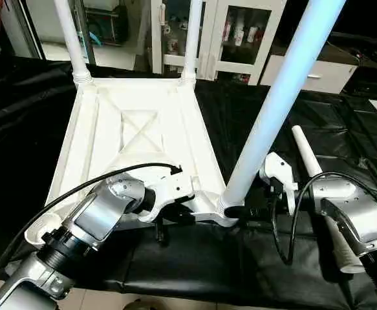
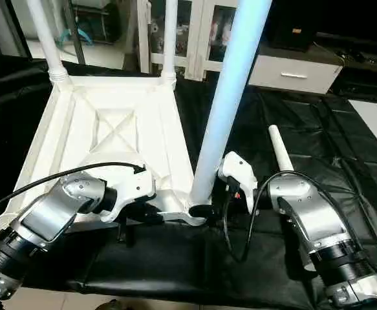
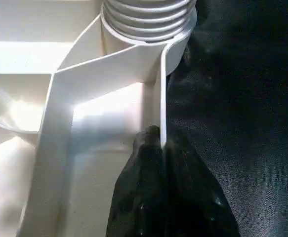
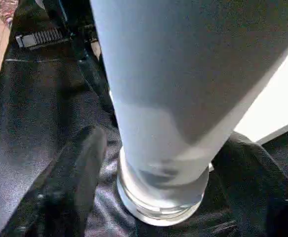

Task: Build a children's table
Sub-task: Rotate leg to tighten

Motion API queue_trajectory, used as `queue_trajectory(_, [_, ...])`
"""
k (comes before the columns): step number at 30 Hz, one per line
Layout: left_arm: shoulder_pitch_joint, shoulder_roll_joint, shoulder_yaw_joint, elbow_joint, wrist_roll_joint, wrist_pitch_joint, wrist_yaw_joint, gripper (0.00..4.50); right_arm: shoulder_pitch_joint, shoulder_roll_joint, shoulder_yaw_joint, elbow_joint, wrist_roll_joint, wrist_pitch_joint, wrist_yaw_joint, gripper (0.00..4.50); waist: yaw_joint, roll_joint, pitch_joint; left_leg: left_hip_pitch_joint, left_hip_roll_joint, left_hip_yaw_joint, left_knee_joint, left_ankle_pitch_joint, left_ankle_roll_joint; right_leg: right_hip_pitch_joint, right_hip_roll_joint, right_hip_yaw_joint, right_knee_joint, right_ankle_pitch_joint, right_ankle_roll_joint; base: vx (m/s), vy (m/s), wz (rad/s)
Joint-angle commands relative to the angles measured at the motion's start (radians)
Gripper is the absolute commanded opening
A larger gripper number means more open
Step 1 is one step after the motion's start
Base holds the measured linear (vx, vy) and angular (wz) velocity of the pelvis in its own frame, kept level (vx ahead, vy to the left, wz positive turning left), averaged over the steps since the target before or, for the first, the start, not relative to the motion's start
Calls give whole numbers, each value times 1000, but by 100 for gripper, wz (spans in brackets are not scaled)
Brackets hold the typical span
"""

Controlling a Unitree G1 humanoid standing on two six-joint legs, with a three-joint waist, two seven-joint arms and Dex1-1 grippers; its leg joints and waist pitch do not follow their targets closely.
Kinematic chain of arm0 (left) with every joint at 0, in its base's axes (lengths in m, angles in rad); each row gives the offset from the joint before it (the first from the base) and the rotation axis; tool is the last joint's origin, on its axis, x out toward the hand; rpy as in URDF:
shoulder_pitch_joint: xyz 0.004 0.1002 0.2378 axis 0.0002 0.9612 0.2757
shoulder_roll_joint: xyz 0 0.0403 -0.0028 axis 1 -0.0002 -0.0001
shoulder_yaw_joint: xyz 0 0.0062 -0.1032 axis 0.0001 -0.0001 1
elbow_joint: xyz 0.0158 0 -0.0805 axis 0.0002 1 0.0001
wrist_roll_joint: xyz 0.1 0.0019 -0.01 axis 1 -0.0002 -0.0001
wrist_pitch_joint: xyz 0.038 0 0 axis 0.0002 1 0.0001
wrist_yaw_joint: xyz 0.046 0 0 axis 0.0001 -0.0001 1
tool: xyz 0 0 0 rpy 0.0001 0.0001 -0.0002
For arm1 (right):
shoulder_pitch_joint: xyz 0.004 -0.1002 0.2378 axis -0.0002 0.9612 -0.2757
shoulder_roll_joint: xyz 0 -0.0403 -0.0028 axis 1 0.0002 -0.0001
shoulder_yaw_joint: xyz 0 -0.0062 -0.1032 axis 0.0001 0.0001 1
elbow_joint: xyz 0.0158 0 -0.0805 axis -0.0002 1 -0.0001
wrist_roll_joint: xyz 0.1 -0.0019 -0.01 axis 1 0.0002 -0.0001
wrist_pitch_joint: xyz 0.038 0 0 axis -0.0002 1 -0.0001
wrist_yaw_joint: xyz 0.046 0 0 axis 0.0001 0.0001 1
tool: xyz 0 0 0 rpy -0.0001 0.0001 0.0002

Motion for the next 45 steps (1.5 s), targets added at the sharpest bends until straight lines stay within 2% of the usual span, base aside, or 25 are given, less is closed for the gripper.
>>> queue_trajectory(1, [17, -2, -69, -2, 5, 10, -50, 0, -17, -6, 7, 11, -11, -19, 21, 311, -6, -4, -61, 22, 100, -43, -61, -60, 69, 37, -98, 68, -61, 72, -260, 0, 0, 0])
queue_trajectory(5, [16, 0, -70, -2, 7, 9, -51, 0, -19, -7, 8, 24, -18, -29, 31, 275, -5, -4, -62, 21, 100, -43, -59, -45, 75, 38, -96, 68, -58, 93, -264, 0, 0, 0])
queue_trajectory(6, [16, 1, -71, -2, 8, 9, -51, 0, -18, -8, 13, 30, -22, -37, 37, 254, -5, -4, -63, 22, 99, -43, -58, -42, 76, 38, -97, 68, -58, 94, -263, 0, 0, 0])
queue_trajectory(12, [15, 3, -73, -2, 7, 11, -50, 0, -10, -5, 16, 39, -28, -45, 43, 215, -5, -3, -62, 23, 100, -43, -59, -54, 72, 38, -96, 68, -59, 78, -262, 0, 0, 0])
queue_trajectory(19, [18, 5, -71, -1, 7, 21, -49, 0, 31, -3, 15, 27, -26, -36, 41, 204, -4, -3, -64, 24, 101, -44, -59, -59, 67, 38, -95, 67, -58, 92, -265, 0, 0, 0])
queue_trajectory(23, [10, -31, -38, 29, -1, 36, -3, 0, 31, 50, -17, 78, -46, -21, -72, 204, -6, -3, -61, 23, 100, -44, -62, -82, 53, 37, -97, 67, -62, 67, -264, 0, 0, 0])
queue_trajectory(26, [-9, -101, 18, 80, -15, 66, 87, 0, 10, 118, -50, 152, -75, 20, -234, 203, -13, -1, -50, 28, 102, -48, -75, -212, -5, 35, -102, 69, -85, -131, -238, 0, 0, 0])
queue_trajectory(27, [-24, -147, 52, 114, -22, 83, 147, 0, 0, 167, -75, 187, -79, 56, -331, 203, -20, 0, -43, 30, 103, -53, -82, -285, -38, 33, -102, 68, -95, -245, -214, 0, 0, 0])
queue_trajectory(28, [-32, -175, 74, 135, -28, 97, 183, 0, -7, 197, -88, 203, -84, 76, -392, 202, -32, -3, -38, 37, 102, -59, -86, -373, -75, 28, -105, 65, -108, -373, -183, -54, 7, -8])
queue_trajectory(29, [-42, -200, 92, 154, -31, 110, 216, 0, -12, 228, -102, 215, -86, 95, -452, 202, -40, -6, -41, 35, 101, -69, -87, -409, -98, 32, -113, 63, -114, -456, -146, -55, 13, -13])
queue_trajectory(30, [-52, -221, 106, 176, -28, 115, 249, 0, -17, 257, -116, 222, -85, 116, -503, 202, -44, -4, -44, 32, 100, -72, -88, -408, -104, 34, -113, 63, -115, -461, -136, -55, 13, -13])
queue_trajectory(31, [-64, -238, 115, 198, -22, 118, 282, 0, -22, 285, -126, 230, -91, 130, -554, 202, -56, -3, -46, 22, 100, -79, -94, -401, -111, 38, -109, 60, -112, -436, -124, -51, 23, -21])
queue_trajectory(32, [-77, -255, 124, 223, -12, 121, 318, 0, -30, 315, -138, 244, -100, 140, -616, 202, -62, -1, -47, 21, 100, -81, -96, -404, -118, 35, -107, 59, -112, -409, -116, -41, 27, -23])
queue_trajectory(33, [-92, -274, 135, 250, 0, 123, 358, 0, -40, 346, -153, 265, -107, 149, -679, 201, -68, 3, -44, 22, 98, -82, -98, -417, -121, 32, -105, 58, -116, -401, -115, -41, 27, -23])
queue_trajectory(35, [-116, -305, 154, 294, 17, 123, 427, 0, -58, 393, -179, 304, -126, 144, -799, 201, -70, 3, -45, 28, 96, -82, -97, -432, -127, 28, -106, 58, -119, -401, -114, -14, 11, -9])
queue_trajectory(37, [-153, -348, 178, 361, 42, 98, 524, 0, -89, 466, -223, 368, -139, 117, -967, 201, -76, 7, -48, 35, 96, -81, -96, -435, -130, 21, -106, 60, -120, -364, -123, 0, 0, 0])
queue_trajectory(39, [-171, -371, 188, 393, 50, 77, 569, 0, -110, 510, -243, 406, -133, 96, -1034, 201, -83, 8, -46, 37, 94, -80, -97, -445, -130, 16, -104, 60, -121, -341, -133, 0, 0, 0])
queue_trajectory(43, [-200, -405, 190, 430, 59, 55, 620, 0, -174, 594, -264, 504, -130, 30, -1129, 200, -87, 10, -50, 35, 96, -76, -100, -421, -126, 17, -100, 63, -112, -254, -144, 0, 0, 0])
queue_trajectory(44, [-201, -403, 184, 429, 62, 55, 618, 0, -189, 606, -265, 513, -124, 21, -1113, 200, -87, 6, -51, 34, 95, -74, -99, -412, -118, 18, -100, 65, -111, -243, -147, 0, 0, 0])
queue_trajectory(45, [-201, -399, 179, 429, 67, 53, 614, 0, -195, 610, -265, 512, -122, 12, -1110, 200, -84, 5, -56, 29, 95, -68, -96, -352, -94, 20, -101, 69, -107, -192, -155, 0, 0, 0])
